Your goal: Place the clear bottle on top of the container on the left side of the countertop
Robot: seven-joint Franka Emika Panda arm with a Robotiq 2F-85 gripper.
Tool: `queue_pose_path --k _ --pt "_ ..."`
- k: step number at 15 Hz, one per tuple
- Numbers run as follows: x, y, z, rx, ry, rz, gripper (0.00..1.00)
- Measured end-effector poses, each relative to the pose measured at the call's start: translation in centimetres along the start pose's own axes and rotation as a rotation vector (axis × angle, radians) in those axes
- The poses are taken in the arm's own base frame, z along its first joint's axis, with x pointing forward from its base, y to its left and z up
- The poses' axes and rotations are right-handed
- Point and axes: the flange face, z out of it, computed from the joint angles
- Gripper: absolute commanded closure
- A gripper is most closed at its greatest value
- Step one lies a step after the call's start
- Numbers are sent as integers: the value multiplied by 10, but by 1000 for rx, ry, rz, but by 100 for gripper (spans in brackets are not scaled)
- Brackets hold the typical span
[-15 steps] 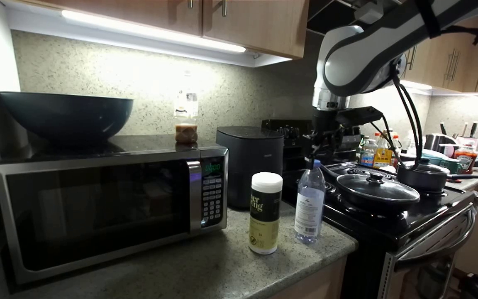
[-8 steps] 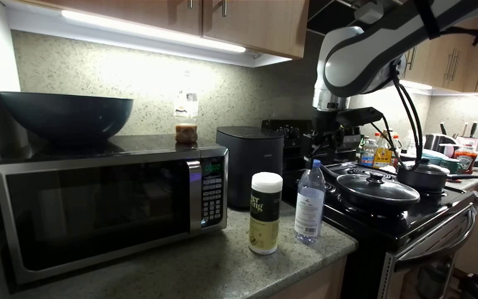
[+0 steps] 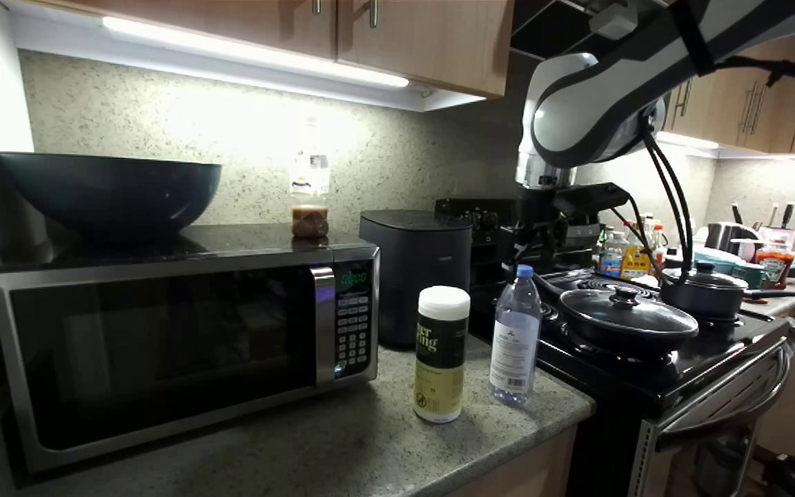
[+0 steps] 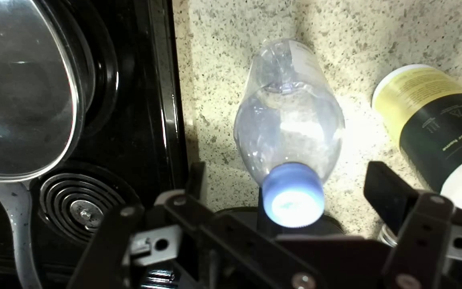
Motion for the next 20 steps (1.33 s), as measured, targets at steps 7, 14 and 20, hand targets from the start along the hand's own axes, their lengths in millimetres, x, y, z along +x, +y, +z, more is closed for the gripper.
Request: queue_pose_path --k 7,14,20 --pt "12 1 2 0 9 0 66" --pt "19 8 0 -4 6 16 88" --pt "18 14 1 -9 -18 42 27"
